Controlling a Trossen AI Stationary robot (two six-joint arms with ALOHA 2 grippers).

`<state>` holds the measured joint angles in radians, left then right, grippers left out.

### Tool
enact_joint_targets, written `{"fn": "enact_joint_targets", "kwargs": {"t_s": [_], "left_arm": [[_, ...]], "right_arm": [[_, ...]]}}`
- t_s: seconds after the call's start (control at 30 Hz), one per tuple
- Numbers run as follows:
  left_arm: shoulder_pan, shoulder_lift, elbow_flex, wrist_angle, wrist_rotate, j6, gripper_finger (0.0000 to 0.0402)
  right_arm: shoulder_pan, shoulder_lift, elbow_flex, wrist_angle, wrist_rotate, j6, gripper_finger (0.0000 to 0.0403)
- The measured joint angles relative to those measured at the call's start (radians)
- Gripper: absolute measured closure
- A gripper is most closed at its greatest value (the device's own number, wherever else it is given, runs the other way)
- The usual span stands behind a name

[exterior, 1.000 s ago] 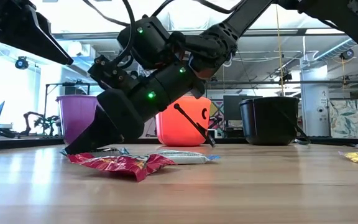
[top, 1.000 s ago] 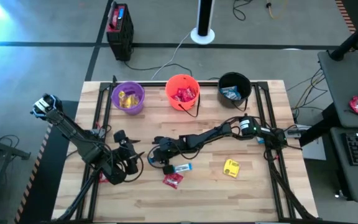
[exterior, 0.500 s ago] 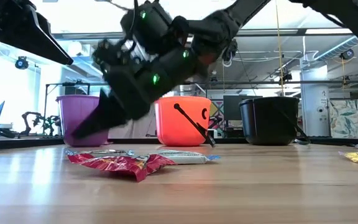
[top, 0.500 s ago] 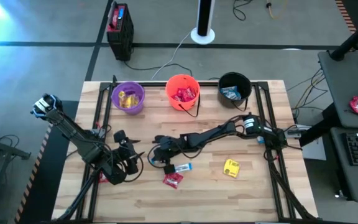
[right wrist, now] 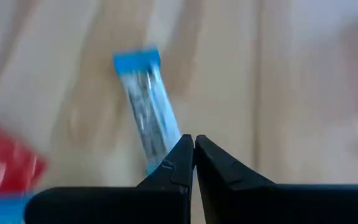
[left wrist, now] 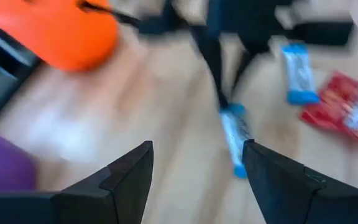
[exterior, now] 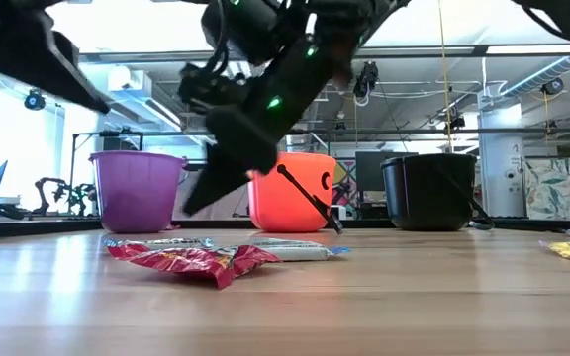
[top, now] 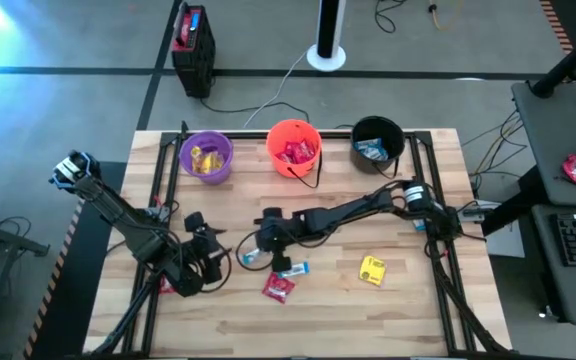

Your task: Sort candy by brand, put in halloween buckets

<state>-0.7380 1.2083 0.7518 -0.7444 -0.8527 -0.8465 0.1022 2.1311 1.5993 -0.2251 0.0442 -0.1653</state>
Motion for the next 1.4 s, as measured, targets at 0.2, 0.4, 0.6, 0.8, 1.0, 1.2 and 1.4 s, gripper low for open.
{"fn": "enact_joint_targets", "kwargs": {"t_s": [0.2,0.4,0.6,0.8,1.0,1.2,1.4], "left_arm": [[-0.002,0.038,-0.112,0.315,0.118,0.112,0.0185],[0.001,0.134,-0.196,0.539,0.157,0.168,0.0304],[0.014,0.275,-0.209,0.695,0.138,0.199,0.0387],[0.020,0.397,-0.209,0.767,0.132,0.168,0.0399],[0.020,0.450,-0.209,0.771,0.130,0.106,0.0401],[0.020,0.441,-0.202,0.770,0.127,0.112,0.0401],[0.022,0.424,-0.204,0.770,0.092,0.129,0.0401]], "right_arm": [[-0.008,-0.127,-0.087,-0.215,0.102,0.093,0.0394],[-0.044,-0.296,-0.373,-0.015,0.024,0.341,0.0394],[-0.082,-0.329,-0.538,0.354,-0.158,0.652,0.0394],[-0.088,-0.265,-0.507,0.389,-0.186,0.766,0.0368],[-0.090,-0.193,-0.425,0.395,-0.237,0.788,0.0298],[-0.097,-0.116,-0.365,0.395,-0.313,0.826,0.0232],[-0.103,-0.080,-0.360,0.398,-0.326,0.854,0.0191]]}}
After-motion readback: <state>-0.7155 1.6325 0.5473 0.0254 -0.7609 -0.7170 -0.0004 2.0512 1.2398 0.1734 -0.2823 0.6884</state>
